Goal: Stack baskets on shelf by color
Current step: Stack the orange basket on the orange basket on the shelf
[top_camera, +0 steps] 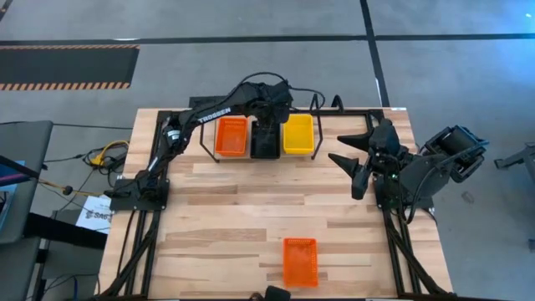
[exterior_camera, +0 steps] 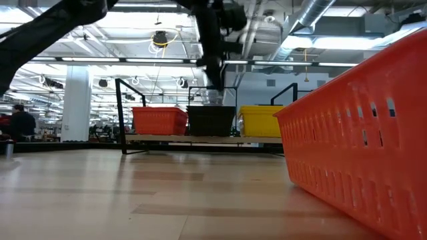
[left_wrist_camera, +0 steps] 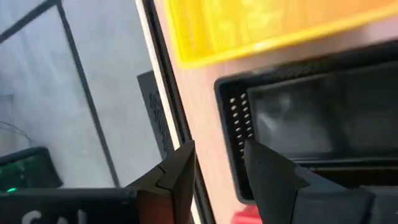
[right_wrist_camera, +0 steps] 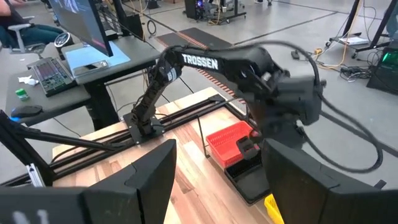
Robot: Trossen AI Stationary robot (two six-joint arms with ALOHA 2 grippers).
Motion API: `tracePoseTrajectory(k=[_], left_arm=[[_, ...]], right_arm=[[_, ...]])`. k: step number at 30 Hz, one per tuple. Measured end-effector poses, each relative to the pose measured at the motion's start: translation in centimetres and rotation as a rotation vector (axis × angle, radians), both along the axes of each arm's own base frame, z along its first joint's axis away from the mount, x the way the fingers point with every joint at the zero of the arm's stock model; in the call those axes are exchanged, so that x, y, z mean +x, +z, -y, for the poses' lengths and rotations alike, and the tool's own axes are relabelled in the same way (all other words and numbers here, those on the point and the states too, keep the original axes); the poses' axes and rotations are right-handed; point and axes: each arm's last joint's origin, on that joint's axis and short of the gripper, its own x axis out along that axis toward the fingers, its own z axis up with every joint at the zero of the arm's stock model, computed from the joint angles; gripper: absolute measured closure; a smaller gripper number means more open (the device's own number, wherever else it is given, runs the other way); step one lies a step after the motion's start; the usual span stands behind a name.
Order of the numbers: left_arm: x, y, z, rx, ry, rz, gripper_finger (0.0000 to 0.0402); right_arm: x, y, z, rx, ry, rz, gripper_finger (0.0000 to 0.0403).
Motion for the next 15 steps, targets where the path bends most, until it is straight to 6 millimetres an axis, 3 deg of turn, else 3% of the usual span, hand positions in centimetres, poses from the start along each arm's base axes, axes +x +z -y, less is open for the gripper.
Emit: tracePoseTrajectory(k=[7, 15], left_arm=[[-2.7, 6.6, 2.6, 0.037, 0.033, 0.186, 0.0274], [-9.4, 14.1, 5.9, -0.003, 0.218, 0.412, 0.0274]], right_arm=[[0.0, -0.3, 0.4, -0.047, -0.008, -0.05, 0.0143], [0.3, -1.4, 2.5, -0.113, -0.085, -0.188, 0.0143]])
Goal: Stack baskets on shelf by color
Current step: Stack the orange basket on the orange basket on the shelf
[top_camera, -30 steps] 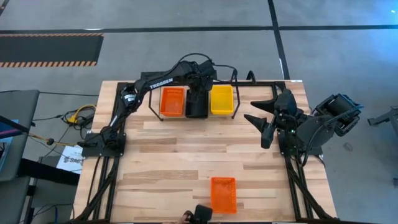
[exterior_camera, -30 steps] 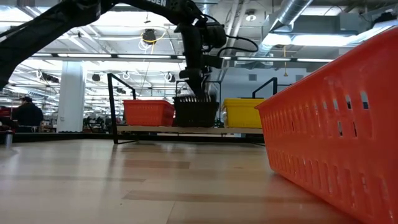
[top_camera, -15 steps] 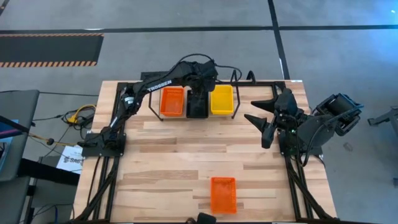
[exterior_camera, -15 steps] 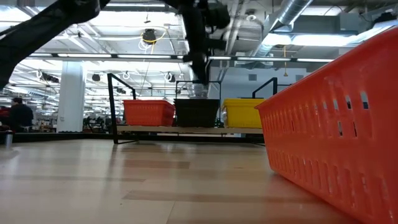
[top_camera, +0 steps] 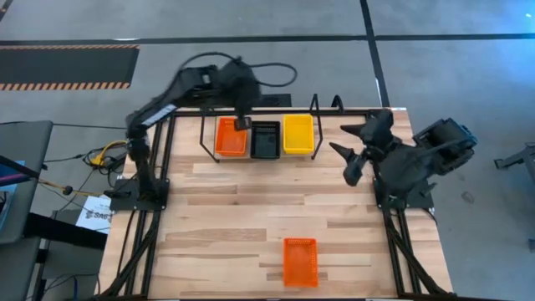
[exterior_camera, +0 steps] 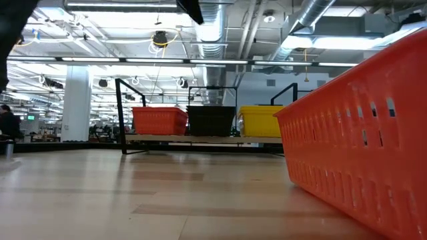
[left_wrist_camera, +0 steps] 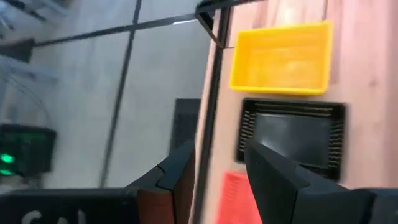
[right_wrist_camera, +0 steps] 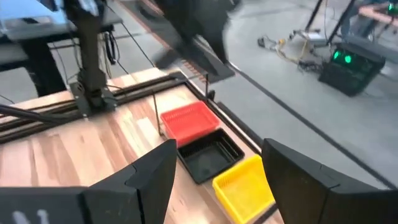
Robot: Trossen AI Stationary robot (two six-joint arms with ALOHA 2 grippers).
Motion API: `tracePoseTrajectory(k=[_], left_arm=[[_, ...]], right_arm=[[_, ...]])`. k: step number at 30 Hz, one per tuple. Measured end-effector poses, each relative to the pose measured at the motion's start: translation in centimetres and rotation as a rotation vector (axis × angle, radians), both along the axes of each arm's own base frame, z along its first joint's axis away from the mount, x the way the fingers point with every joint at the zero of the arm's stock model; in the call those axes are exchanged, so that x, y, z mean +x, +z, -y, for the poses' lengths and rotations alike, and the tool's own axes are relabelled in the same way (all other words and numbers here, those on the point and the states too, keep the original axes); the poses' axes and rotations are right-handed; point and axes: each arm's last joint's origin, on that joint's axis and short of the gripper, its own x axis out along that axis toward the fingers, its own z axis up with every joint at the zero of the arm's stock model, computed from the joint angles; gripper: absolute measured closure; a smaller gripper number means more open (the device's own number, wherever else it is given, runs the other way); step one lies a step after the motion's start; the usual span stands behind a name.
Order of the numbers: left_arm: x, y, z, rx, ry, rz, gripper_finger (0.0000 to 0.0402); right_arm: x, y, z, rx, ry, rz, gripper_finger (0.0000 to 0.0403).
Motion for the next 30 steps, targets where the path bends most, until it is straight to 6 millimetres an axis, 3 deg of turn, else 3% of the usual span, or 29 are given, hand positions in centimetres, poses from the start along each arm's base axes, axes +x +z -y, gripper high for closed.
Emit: tracePoseTrajectory(k=[7, 12, 17, 23, 30], left_arm=[[-5.5, 3.2, 3.9, -0.14, 0.069, 0.077, 0.0274], [-8.1, 4.6, 6.1, -0.153, 0.08, 0.113, 0.0274], [-10.0, 5.6, 7.6, -0.119, 0.061, 0.151, 0.0274], [-11.6, 6.1, 8.1, -0.073, 0.03, 0.15, 0.0274], [-12.1, 6.3, 8.0, -0.019, -0.017, 0.122, 0.0274]], right_arm=[[2.4, -0.9, 2.1, 0.023, -0.086, -0.069, 0.0143], [5.1, -2.2, 4.0, -0.012, -0.133, -0.185, 0.0143], [8.3, -4.5, 5.4, 0.225, 0.0, -0.335, 0.0143], [12.9, -8.7, 4.5, 0.498, 0.19, -0.554, 0.0143], [17.1, -14.2, 1.0, 0.664, 0.277, -0.755, 0.0143]])
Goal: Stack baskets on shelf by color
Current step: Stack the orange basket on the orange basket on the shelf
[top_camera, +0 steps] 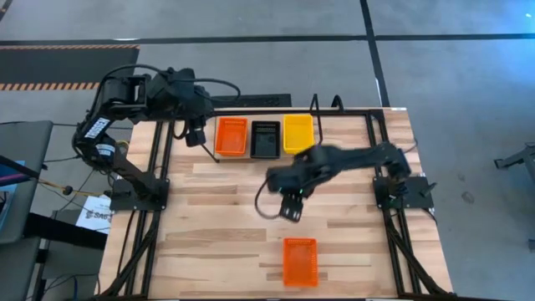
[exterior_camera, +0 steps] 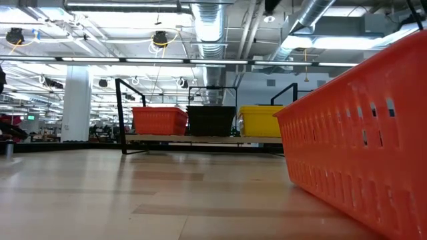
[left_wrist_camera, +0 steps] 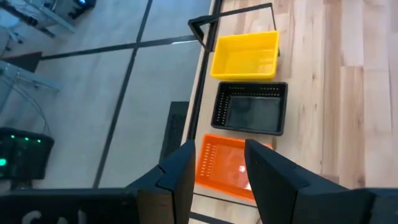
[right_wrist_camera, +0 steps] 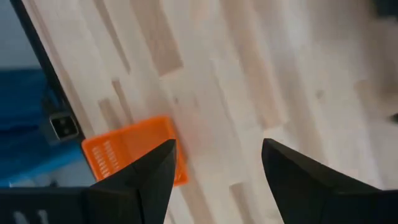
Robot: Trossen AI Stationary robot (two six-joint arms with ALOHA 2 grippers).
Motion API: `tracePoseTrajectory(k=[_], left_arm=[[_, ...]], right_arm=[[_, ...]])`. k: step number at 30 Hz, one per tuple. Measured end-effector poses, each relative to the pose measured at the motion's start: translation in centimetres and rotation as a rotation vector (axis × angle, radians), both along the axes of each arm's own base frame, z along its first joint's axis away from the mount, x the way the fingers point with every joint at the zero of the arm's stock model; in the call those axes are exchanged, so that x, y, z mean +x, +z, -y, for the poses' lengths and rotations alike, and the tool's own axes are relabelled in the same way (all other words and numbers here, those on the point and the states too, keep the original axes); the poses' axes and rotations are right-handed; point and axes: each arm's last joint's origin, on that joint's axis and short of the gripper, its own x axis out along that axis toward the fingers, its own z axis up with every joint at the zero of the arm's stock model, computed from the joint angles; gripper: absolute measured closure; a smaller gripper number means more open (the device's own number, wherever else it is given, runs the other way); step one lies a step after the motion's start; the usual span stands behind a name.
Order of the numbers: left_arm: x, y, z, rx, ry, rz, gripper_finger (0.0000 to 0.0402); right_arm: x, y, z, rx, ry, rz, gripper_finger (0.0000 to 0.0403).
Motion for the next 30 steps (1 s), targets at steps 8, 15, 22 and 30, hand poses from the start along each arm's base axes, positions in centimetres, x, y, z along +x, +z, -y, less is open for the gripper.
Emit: tracePoseTrajectory(k=[8, 15, 22, 30], left_arm=[[0.1, -0.1, 0.2, -0.06, -0.062, 0.01, 0.0274], [0.2, -0.1, 0.4, -0.129, -0.086, 0.031, 0.0274], [0.2, -0.1, 0.5, -0.179, -0.059, 0.055, 0.0274], [0.2, -0.1, 0.4, -0.225, 0.015, 0.089, 0.0274]], right_arm=[[0.4, -6.4, -5.5, 0.015, 0.039, -0.245, 0.0143], [-2.0, -10.2, -10.3, -0.017, -0.002, -0.375, 0.0143], [-2.2, -12.5, -14.0, -0.006, -0.002, -0.224, 0.0143], [-2.3, -14.3, -13.2, -0.096, 0.011, -0.223, 0.0143]])
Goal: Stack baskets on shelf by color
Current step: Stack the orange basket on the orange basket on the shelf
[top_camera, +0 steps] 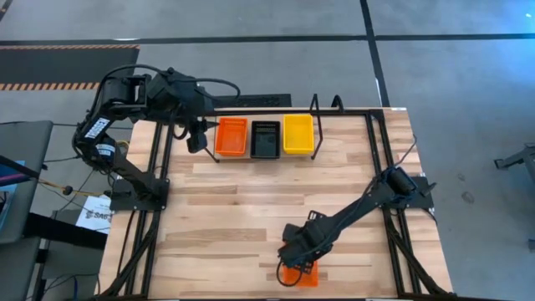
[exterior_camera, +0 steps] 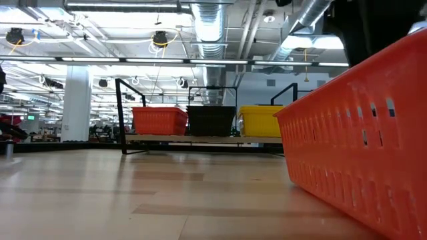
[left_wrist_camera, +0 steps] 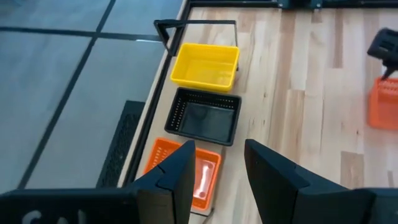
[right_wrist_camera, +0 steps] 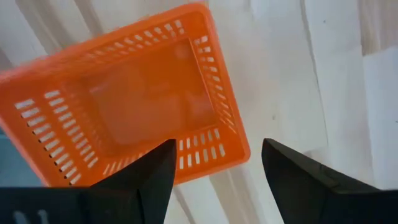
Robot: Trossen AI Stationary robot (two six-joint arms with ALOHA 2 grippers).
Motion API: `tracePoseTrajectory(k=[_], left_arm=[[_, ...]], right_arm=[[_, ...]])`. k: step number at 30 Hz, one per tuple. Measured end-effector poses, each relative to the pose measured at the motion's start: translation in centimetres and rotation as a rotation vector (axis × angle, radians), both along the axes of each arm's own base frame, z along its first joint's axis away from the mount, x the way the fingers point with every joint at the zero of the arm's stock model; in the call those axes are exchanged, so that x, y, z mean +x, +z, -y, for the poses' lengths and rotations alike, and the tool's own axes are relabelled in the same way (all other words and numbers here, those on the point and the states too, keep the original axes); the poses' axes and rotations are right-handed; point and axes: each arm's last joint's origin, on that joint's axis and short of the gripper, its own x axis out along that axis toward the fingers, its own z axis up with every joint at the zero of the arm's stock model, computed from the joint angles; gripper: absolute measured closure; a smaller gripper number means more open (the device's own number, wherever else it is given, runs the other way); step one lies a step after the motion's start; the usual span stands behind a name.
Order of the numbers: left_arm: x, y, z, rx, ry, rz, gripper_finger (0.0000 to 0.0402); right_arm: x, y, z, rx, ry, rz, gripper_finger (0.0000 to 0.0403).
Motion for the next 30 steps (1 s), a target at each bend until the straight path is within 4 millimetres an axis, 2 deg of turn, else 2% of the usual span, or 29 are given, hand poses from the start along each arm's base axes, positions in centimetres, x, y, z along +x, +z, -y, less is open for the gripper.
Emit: tracePoseTrajectory(k=[8, 19, 26, 30], left_arm=[[0.1, 0.0, 0.0, -0.017, 0.01, 0.005, 0.0274], [1.5, -0.8, -0.2, -0.005, -0.008, -0.039, 0.0274], [2.5, -1.3, -0.4, 0.003, -0.023, -0.07, 0.0274], [2.7, -1.4, -0.5, 0.002, -0.023, -0.076, 0.0274]], right_arm=[[0.8, -1.5, 1.2, -0.023, 0.054, 0.03, 0.0143], [1.9, -4.7, 3.4, -0.021, 0.07, 0.083, 0.0143], [2.1, -5.9, 4.0, -0.007, 0.041, 0.105, 0.0145], [2.0, -6.0, 4.1, 0.013, 0.02, 0.087, 0.0183]])
